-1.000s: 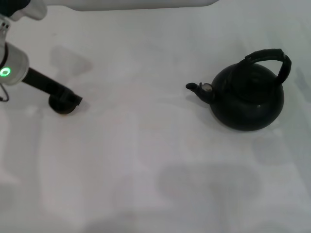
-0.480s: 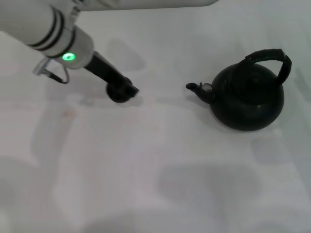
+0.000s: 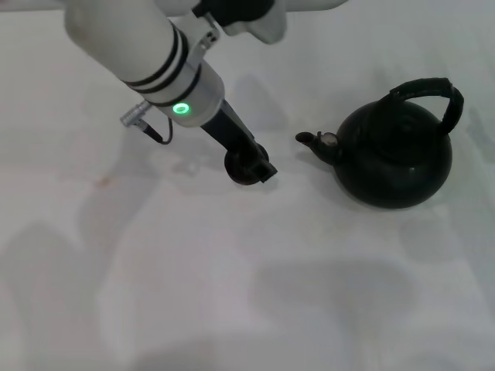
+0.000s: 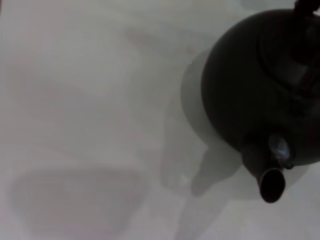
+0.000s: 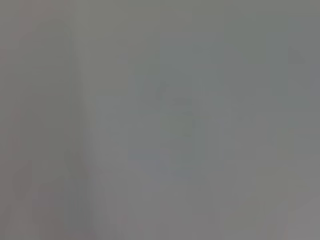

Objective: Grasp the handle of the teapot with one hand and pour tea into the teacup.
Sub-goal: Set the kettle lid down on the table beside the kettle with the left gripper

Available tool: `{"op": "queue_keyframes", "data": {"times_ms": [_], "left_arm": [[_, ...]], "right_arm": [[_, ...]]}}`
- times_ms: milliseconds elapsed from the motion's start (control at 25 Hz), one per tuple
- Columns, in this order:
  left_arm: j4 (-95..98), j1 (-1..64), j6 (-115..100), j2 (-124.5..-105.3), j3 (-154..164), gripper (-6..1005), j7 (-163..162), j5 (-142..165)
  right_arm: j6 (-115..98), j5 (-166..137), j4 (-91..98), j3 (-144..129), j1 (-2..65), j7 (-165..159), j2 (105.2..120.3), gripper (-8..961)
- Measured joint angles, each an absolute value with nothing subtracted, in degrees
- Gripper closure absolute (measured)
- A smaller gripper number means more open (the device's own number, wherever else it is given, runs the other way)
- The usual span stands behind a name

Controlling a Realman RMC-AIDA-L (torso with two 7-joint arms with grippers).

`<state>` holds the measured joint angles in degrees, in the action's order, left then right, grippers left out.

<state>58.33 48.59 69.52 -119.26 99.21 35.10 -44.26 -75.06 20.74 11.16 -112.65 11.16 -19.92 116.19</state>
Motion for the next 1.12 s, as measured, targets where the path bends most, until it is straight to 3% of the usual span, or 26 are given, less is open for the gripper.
{"op": "queue_keyframes", "data": {"times_ms": [400, 1120], "left_arm": [[57.10, 48.44, 68.67, -119.45, 103.65, 342, 33.50, -44.39], [55.21, 48.99, 66.44, -119.44, 107.39, 247, 32.80, -44.88]], "right_arm": [[-75.09, 20.74, 11.16, -112.56, 11.16, -19.95, 116.19, 80], [-74.88, 20.74, 11.16, -112.66, 11.25, -20.64, 116.19, 81]]}}
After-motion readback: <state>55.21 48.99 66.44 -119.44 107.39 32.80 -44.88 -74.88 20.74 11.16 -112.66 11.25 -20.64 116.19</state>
